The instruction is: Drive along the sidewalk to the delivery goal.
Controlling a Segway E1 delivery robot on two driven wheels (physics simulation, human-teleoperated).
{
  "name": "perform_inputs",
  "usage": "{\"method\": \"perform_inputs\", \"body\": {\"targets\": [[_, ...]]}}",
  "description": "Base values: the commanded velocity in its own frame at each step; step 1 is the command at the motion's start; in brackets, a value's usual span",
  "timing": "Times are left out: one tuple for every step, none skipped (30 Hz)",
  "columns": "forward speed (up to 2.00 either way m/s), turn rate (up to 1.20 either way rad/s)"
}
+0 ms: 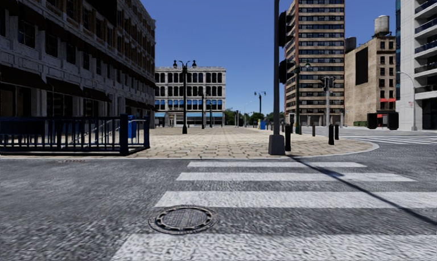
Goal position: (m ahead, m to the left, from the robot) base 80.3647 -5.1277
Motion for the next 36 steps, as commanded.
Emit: {"method": "perform_inputs", "body": {"targets": [[1.45, -0.26], [1.45, -0.26], [1.45, -0.22], [1.45, -0.19], [1.45, -0.19], [1.45, -0.19], [1.45, -0.17], [1.45, -0.16], [1.45, -0.15], [1.45, -0.15], [1.45, -0.15], [1.51, -0.15], [1.64, -0.15], [1.68, -0.15], [1.68, -0.15], [1.69, -0.15], [1.7, -0.15], [1.7, -0.16], [1.69, -0.22], [1.69, -0.22], [1.67, -0.25], [1.65, -0.27], [1.63, -0.28], [1.63, -0.28], [1.62, -0.28], [1.61, -0.28], [1.6, -0.29], [1.6, -0.29], [1.6, -0.29], [1.6, -0.29], [1.6, -0.29], [1.59, -0.29], [1.59, -0.29], [1.59, -0.29], [1.59, -0.29], [1.59, -0.29]]}}
